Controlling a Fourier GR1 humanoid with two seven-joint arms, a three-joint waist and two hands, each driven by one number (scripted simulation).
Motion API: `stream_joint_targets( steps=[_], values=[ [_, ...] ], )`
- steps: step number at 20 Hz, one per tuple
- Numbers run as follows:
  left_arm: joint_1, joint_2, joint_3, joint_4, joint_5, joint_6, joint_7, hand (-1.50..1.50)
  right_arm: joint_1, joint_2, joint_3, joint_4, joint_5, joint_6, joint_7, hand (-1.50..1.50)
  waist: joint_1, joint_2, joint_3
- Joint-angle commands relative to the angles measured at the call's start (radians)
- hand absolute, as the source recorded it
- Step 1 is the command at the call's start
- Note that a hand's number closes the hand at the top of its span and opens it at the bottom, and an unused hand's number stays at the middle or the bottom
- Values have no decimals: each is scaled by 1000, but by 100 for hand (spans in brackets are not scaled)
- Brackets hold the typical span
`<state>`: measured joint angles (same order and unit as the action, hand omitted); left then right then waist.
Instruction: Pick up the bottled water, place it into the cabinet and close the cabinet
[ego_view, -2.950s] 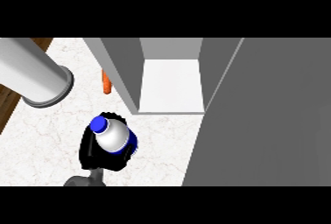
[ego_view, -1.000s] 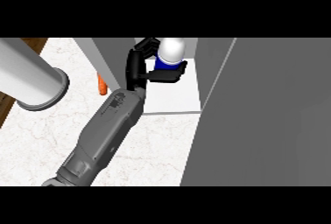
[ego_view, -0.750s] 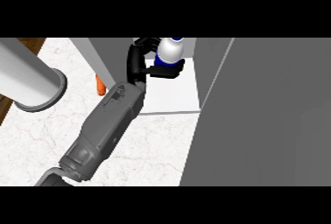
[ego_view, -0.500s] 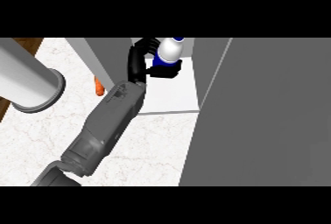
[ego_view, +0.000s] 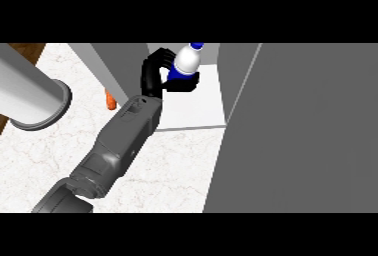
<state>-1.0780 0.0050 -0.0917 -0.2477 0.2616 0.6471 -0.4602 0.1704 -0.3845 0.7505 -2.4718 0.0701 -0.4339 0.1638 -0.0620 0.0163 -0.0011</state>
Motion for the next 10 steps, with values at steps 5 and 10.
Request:
stream_joint_targets(
  steps=[5, 10],
  values=[
    [-49, 22, 14, 111, -18, 44, -34, 150, 13, -11, 28, -68, 20, 5, 13, -150, -14, 7, 0],
    [-45, -4, -35, 181, -79, 131, -28, -150, 12, -30, 26, -92, 7, 15, 28, -150, -16, 6, 0]
  ],
)
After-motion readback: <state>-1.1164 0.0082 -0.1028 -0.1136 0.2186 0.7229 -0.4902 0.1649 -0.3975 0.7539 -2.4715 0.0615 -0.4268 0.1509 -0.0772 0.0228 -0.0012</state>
